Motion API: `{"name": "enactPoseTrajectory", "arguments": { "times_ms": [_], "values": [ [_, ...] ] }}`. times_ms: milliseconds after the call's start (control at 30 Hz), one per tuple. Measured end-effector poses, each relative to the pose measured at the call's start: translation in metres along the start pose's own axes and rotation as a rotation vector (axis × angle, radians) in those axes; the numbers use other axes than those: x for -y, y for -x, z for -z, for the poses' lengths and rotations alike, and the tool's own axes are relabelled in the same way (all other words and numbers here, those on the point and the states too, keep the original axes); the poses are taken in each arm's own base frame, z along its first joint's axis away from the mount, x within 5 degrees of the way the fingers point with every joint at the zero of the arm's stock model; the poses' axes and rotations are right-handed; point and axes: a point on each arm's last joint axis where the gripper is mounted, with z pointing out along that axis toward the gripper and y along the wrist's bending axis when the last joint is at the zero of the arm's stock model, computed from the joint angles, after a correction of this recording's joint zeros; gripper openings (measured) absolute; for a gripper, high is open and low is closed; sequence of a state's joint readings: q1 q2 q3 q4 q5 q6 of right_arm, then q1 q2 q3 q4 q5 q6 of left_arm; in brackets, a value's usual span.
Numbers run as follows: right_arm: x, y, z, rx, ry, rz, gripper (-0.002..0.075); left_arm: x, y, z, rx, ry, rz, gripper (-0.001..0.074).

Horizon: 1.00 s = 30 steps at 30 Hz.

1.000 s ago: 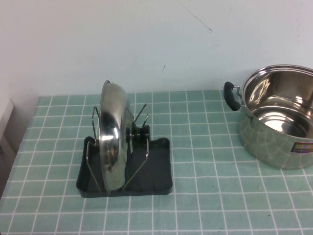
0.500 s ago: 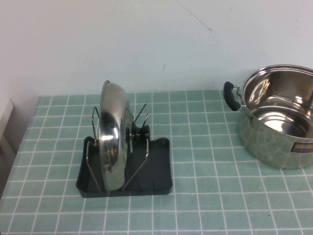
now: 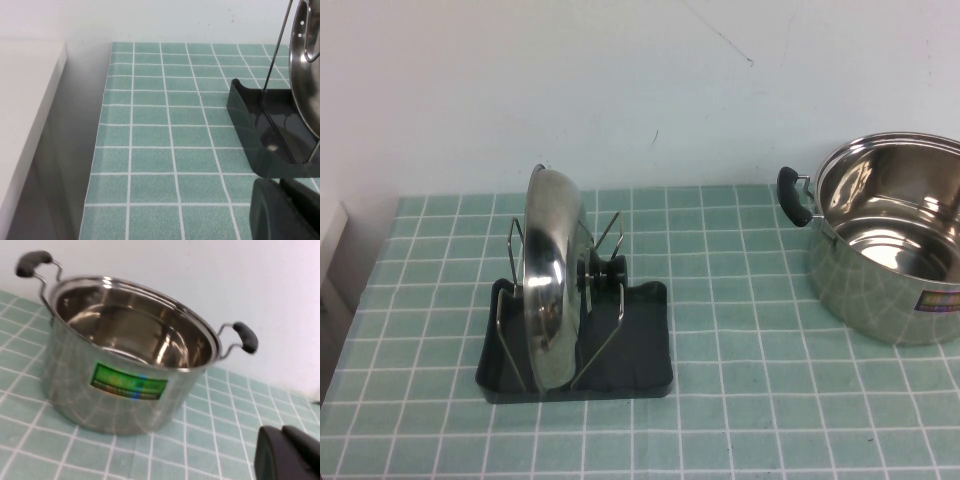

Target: Put pot lid on rack

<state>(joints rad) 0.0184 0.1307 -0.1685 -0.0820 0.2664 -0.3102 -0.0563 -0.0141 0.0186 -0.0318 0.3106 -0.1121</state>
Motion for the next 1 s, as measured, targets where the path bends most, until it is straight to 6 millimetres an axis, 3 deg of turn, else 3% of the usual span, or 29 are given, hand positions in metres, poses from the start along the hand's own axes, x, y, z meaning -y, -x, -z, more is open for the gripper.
{"name": "enactPoseTrajectory", "arguments": {
  "times_ms": [200, 300, 1000],
  "values": [
    [-0.014, -0.052, -0.007, -0.101, -0.077, -0.094, -0.0001, 0.000, 0.000, 0.000, 0.000, 0.000, 0.000, -0.0002],
    [-0.018, -0.061, -0.005, -0.156, -0.071, -0.141, -0.0001, 0.000, 0.000, 0.000, 0.000, 0.000, 0.000, -0.0002],
    [-0.017, -0.063, -0.004, -0.168, -0.089, -0.279, -0.0001, 0.000, 0.000, 0.000, 0.000, 0.000, -0.003, -0.0002]
  ]
}}
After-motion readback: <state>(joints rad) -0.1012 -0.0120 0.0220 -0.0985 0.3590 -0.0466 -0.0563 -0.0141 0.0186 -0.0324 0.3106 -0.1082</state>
